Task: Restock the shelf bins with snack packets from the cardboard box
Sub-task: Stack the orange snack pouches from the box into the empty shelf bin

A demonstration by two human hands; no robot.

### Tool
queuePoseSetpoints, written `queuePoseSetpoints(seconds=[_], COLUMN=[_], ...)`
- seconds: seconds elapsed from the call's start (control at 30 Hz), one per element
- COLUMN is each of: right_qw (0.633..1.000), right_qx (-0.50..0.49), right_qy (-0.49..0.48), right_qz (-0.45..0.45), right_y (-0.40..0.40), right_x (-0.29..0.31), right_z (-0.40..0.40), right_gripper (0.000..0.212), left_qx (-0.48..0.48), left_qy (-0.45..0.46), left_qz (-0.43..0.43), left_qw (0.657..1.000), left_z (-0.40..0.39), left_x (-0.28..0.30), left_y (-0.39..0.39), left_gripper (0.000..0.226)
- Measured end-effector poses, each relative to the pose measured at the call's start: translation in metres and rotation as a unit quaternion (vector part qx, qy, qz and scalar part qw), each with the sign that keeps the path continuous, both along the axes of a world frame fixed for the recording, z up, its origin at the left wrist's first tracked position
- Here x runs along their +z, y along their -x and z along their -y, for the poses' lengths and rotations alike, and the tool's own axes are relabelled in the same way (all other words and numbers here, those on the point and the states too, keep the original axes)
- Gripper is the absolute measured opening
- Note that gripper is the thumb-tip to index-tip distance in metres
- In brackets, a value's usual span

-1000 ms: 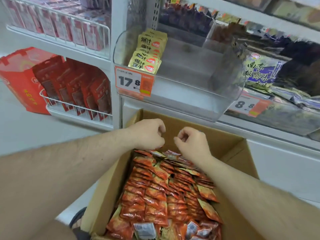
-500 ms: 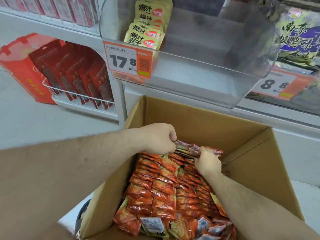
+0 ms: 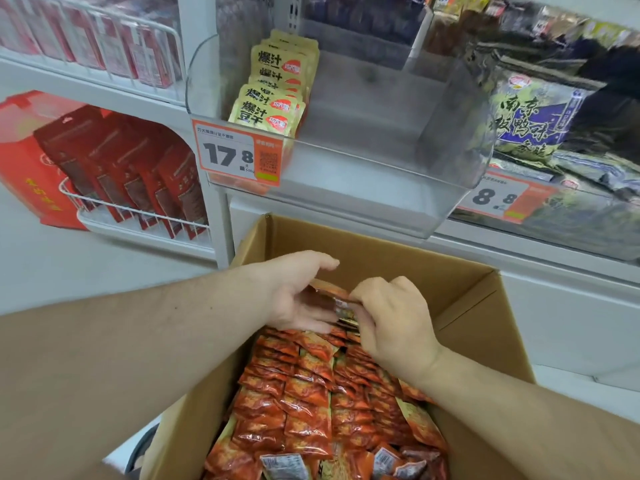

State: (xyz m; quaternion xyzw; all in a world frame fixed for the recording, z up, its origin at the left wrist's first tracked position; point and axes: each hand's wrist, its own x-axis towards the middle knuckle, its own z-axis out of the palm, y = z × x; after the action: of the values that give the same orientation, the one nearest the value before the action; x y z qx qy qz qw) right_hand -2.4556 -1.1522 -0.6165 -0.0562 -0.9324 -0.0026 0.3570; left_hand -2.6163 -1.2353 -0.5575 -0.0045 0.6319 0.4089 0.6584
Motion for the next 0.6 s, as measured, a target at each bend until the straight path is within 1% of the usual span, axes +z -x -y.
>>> queuePoseSetpoints(seconds=[0.03, 0.07, 0.1, 0.13, 0.17, 0.2, 0.23, 0.3, 0.37, 0.43, 0.47, 0.5, 0.6], right_qw=[0.999, 0.998, 0.998, 0.996, 0.99, 0.975, 0.95, 0.88, 0.817, 0.775, 0.764, 0.762, 0.774], right_qx=[0.032, 0.051, 0.047, 0.015, -0.045, -0.122, -0.2, -0.314, -0.36, -0.381, -0.383, -0.382, -0.382], right_qy=[0.005, 0.019, 0.046, 0.085, 0.133, 0.18, 0.217, 0.269, 0.321, 0.357, 0.36, 0.357, 0.337], right_qz=[-0.005, -0.005, -0.001, 0.005, 0.018, 0.047, 0.098, 0.232, 0.315, 0.355, 0.373, 0.383, 0.377], right_y=[0.002, 0.003, 0.003, 0.002, -0.001, -0.006, -0.011, -0.024, -0.036, -0.042, -0.042, -0.041, -0.03], right_x=[0.005, 0.006, 0.005, 0.0, -0.007, -0.018, -0.034, -0.068, -0.098, -0.121, -0.131, -0.139, -0.156], right_z=[0.005, 0.007, 0.007, 0.002, -0.006, -0.019, -0.035, -0.064, -0.08, -0.084, -0.083, -0.082, -0.081], right_gripper=[0.007, 0.011, 0.015, 0.017, 0.018, 0.018, 0.015, 0.013, 0.013, 0.014, 0.015, 0.015, 0.012], left_qx=[0.016, 0.018, 0.009, 0.0, -0.005, -0.008, -0.01, -0.023, -0.037, -0.056, -0.066, -0.075, -0.092], left_qy=[-0.007, -0.01, -0.008, -0.009, -0.015, -0.023, -0.032, -0.039, -0.039, -0.044, -0.045, -0.044, -0.041], left_qz=[-0.015, -0.041, -0.075, -0.112, -0.147, -0.178, -0.199, -0.221, -0.235, -0.246, -0.25, -0.254, -0.263], left_qw=[1.0, 0.999, 0.997, 0.994, 0.989, 0.984, 0.979, 0.974, 0.97, 0.967, 0.965, 0.963, 0.96], left_z=[-0.002, -0.003, -0.002, -0.002, -0.001, 0.001, 0.002, 0.005, 0.007, 0.008, 0.008, 0.009, 0.011], left_x=[-0.002, -0.004, -0.006, -0.008, -0.01, -0.01, -0.011, -0.014, -0.017, -0.021, -0.022, -0.023, -0.03], left_y=[0.0, 0.0, 0.002, 0.004, 0.007, 0.009, 0.011, 0.014, 0.016, 0.018, 0.018, 0.019, 0.022], left_gripper=[0.027, 0.017, 0.017, 0.022, 0.027, 0.029, 0.029, 0.028, 0.029, 0.03, 0.028, 0.027, 0.026])
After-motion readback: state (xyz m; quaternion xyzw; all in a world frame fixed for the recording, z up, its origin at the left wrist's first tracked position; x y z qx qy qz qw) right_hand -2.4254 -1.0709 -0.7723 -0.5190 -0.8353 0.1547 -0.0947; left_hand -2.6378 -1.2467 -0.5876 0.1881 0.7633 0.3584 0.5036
